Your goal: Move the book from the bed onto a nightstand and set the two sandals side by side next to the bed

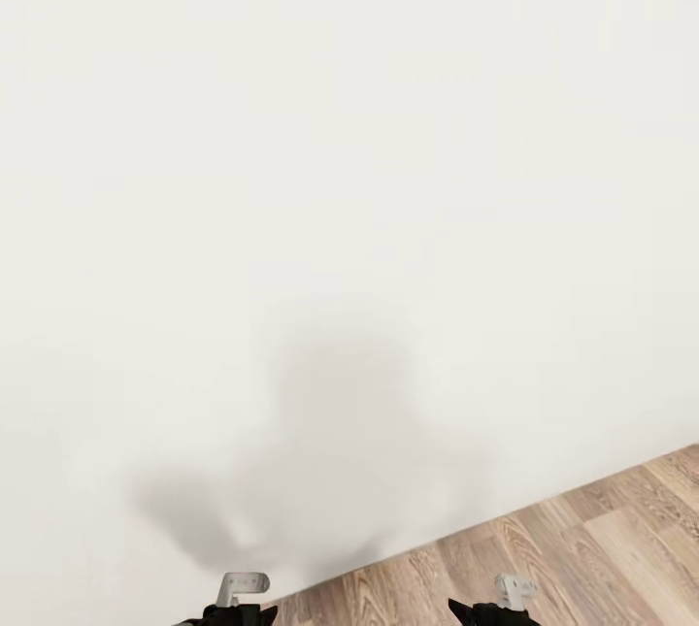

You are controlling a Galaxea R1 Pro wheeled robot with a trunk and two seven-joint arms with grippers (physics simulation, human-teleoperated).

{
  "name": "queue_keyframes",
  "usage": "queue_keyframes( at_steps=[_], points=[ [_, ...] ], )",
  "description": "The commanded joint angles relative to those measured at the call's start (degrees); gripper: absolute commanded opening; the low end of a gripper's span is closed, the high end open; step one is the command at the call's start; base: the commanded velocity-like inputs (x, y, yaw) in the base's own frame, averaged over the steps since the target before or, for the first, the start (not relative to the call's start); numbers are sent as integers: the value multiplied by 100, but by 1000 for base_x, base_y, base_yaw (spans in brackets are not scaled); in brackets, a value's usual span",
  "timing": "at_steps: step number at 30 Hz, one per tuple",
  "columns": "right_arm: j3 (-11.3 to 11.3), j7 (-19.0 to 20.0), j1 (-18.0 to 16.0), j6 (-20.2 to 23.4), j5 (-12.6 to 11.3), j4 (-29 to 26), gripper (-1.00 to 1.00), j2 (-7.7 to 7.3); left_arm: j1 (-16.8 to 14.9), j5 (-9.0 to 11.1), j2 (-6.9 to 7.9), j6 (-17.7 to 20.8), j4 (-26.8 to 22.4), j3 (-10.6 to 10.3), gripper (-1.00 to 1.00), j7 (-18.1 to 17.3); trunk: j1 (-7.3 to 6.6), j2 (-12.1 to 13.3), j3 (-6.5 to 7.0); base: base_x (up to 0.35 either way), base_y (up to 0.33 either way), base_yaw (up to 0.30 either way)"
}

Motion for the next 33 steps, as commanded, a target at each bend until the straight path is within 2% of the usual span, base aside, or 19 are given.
queue_keyframes(
  at_steps=[1,33],
  points=[
    [-10,27,-5,-5,-34,10,100,-1,-3,37,1,-14,7,-8,100,-20,-1,-2,-5,0,0,-279],
    [-12,27,-6,-5,-42,10,100,-1,-3,29,-6,-20,13,-8,100,-20,-1,-2,-5,0,0,-281]
  ],
)
